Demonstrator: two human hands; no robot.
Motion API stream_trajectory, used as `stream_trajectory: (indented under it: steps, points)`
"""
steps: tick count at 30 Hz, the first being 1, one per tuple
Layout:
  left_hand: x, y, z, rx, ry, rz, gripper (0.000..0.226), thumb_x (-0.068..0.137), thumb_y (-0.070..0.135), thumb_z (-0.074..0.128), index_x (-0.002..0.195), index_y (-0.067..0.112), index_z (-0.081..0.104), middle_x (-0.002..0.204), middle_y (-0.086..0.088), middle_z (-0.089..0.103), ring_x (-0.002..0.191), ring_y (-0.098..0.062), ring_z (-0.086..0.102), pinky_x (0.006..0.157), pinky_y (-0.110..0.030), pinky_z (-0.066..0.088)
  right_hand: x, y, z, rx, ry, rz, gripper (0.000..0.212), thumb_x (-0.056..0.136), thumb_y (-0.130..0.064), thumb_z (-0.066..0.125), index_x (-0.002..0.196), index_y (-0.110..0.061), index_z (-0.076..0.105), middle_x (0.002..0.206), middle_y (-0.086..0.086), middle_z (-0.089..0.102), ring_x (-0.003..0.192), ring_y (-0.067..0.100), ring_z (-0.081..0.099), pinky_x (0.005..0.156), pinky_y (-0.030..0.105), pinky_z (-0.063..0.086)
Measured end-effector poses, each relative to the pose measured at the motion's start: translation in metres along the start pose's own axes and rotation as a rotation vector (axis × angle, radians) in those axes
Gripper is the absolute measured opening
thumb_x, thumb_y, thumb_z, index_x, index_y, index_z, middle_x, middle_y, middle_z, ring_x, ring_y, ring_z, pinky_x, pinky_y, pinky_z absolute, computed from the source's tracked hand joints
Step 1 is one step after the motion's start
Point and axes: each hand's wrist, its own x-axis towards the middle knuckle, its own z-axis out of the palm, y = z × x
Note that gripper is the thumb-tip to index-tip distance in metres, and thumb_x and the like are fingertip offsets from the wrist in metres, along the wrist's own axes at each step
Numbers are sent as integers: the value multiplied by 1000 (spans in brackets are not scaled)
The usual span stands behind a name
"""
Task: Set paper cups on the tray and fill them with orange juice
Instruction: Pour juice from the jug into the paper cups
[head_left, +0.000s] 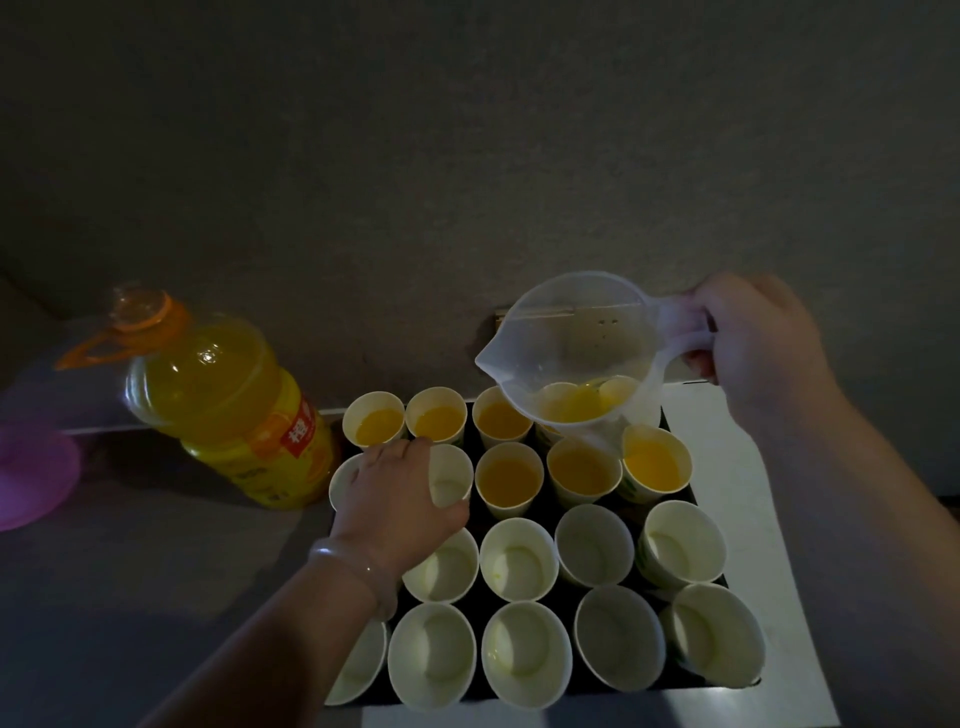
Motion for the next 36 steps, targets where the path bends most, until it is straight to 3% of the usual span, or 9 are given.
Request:
stream_trajectory:
  steps: [9,14,20,26,28,30,33,36]
  points:
    - [-8,1,-2,-175,3,19,77,78,42,66,143,21,30,143,2,34,130,-18,37,101,-30,36,2,-1,6,32,-20,15,19,91,0,39,86,4,57,50,4,33,30,1,29,33,11,22]
    - [-7,1,-1,-170,-7,34,77,79,41,65,144,21,29,143,1,32,129,-18,37,100,-28,36,0,-3,9,17,-23,17,17,92,-1,39,81,-3,51,57,5,29,27,0,28,32,10,23]
    - [-3,0,1,-168,-42,45,77,80,39,67,144,20,29,144,0,32,132,-19,35,102,-28,33,1,5,9,-61,-40,-25,20,92,-3,39,85,3,57,59,8,31,29,0,29,32,11,24]
    - [0,-3,6,-164,-59,32,80,78,41,70,144,22,28,145,0,32,131,-21,39,103,-33,38,9,13,7,-94,-16,-9,28,95,-3,44,67,1,48,58,0,45,32,-3,42,37,11,34]
    - [1,-4,6,-154,-58,21,83,78,42,71,145,21,28,146,-1,33,132,-20,38,105,-33,37,7,14,7,-69,-55,-25,27,94,-1,42,74,15,51,52,-3,44,31,-3,40,35,10,32]
    - [1,-5,6,-155,-59,15,83,77,42,71,145,20,28,145,-1,34,131,-20,39,105,-33,37,6,16,7,-82,-82,-71,28,91,-4,45,76,19,51,49,-1,41,32,-1,38,34,11,30]
    - [0,-8,6,-188,-41,30,76,75,42,71,139,23,36,137,1,41,125,-19,45,99,-32,41,7,15,14,-244,-145,-260,35,73,-19,46,61,14,45,51,9,34,43,15,34,42,23,30]
    - [-1,-9,5,-228,-2,51,68,72,44,71,130,23,43,128,3,46,116,-17,49,92,-31,44,10,14,23,-481,-255,-383,29,70,-27,47,43,-14,49,42,-7,29,45,12,28,49,30,23]
